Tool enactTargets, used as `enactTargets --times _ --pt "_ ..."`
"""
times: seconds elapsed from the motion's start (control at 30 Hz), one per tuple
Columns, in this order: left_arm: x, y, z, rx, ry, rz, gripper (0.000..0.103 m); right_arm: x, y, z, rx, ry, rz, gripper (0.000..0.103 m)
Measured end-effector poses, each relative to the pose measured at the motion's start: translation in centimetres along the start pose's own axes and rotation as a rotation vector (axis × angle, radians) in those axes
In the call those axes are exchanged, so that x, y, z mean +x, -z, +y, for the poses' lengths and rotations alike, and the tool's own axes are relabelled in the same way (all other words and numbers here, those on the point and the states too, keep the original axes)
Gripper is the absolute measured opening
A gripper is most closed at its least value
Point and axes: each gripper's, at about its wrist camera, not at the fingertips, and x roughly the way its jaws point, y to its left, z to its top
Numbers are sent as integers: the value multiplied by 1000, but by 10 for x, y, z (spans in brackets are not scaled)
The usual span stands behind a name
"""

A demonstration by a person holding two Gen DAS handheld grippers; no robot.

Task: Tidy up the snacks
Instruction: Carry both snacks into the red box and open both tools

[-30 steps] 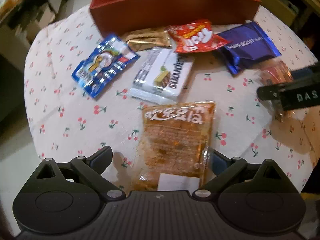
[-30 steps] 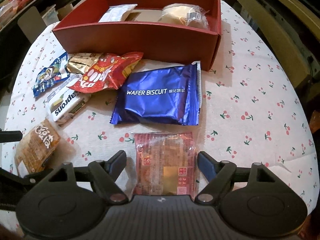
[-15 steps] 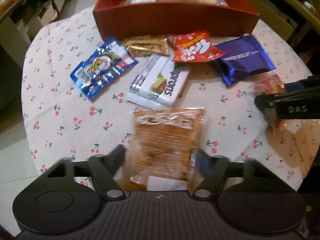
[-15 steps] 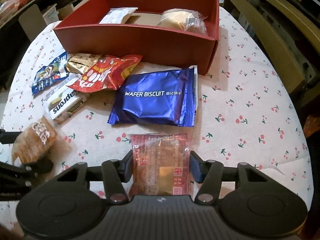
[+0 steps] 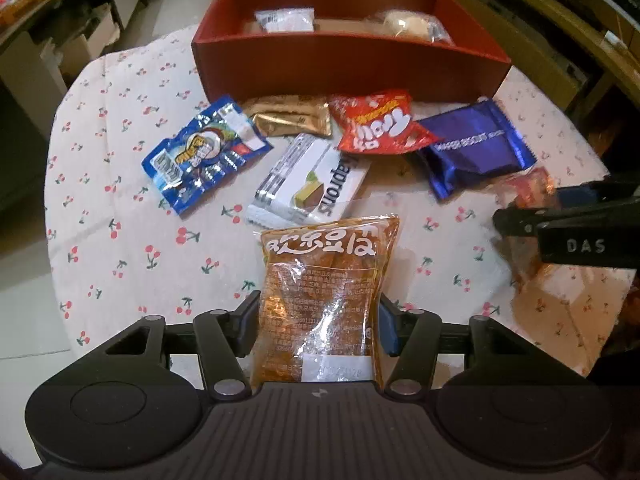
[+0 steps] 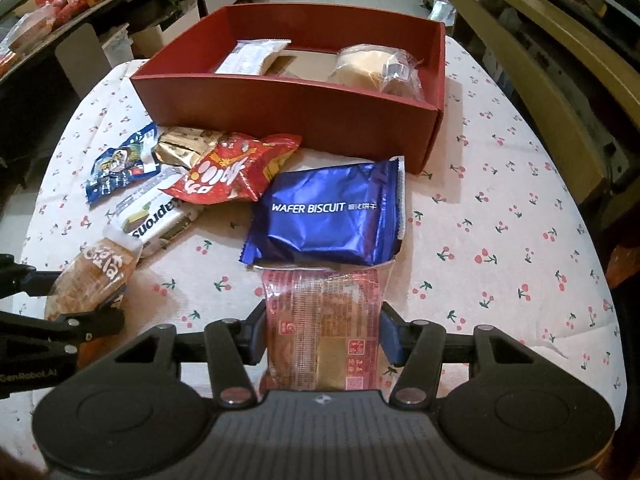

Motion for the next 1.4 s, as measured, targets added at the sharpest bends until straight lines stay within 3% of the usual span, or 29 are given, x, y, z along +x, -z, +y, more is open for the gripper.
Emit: enactTargets --times 0.77,1.4 --pt "-16 -35 -6 -34 21 -112 64 -23 -11 9 10 -58 -88 55" --pt "-20 -100 -20 -28 20 -221 64 -40 -62 -13 143 -64 -210 55"
